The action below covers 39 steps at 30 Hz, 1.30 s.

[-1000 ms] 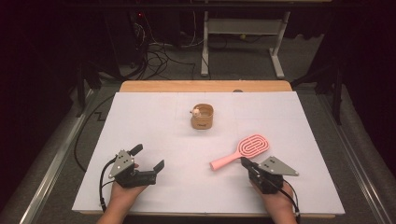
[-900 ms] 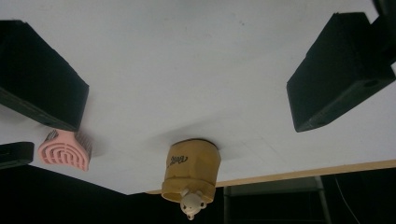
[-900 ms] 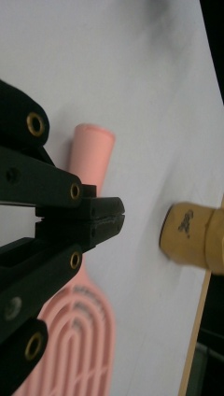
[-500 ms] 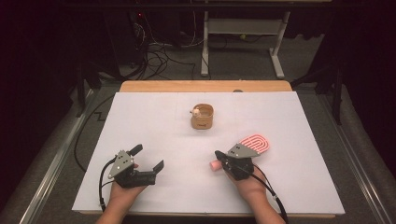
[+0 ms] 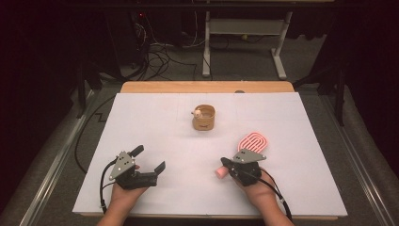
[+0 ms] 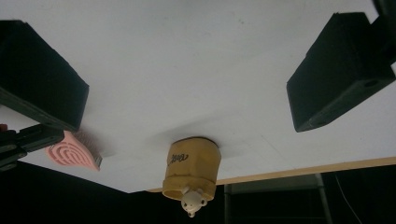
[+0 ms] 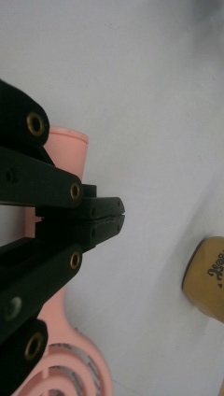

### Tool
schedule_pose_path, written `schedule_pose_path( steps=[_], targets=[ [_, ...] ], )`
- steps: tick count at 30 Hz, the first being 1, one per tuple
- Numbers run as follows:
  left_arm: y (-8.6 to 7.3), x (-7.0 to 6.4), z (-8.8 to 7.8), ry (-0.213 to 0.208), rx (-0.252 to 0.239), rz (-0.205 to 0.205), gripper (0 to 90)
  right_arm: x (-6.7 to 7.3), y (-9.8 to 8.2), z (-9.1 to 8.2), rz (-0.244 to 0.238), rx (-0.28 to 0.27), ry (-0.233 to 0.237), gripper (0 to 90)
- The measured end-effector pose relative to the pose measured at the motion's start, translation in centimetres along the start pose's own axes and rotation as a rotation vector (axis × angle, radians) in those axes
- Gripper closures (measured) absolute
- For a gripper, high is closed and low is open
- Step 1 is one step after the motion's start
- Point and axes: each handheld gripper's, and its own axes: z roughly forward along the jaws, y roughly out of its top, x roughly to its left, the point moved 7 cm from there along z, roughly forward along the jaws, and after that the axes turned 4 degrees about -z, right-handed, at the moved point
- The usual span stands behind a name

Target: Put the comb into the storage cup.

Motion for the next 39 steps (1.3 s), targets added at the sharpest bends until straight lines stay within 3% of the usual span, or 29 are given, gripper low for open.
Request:
schedule_pose_path(
  steps=[10,23,28,39],
  targets=[
    [0.2,0.3,-0.3,0.005,-0.017,-0.015,0.0,0.1,-1.3,-1.6,-0.049,0.062,0.026,90.0],
    [0.3,0.5,-0.3,0.005,-0.021,-0.023,0.0,-0.6,-2.3,-4.6,-0.051,0.053,0.016,90.0],
    [0.3,0.4,-0.3,0.004,-0.019,-0.020,0.0,-0.7,-2.5,-5.1,-0.049,0.053,0.016,90.0],
    [0.3,0.5,-0.3,0.006,-0.024,-0.021,0.0,0.5,-2.6,-4.5,-0.113,0.094,0.018,90.0]
  ],
)
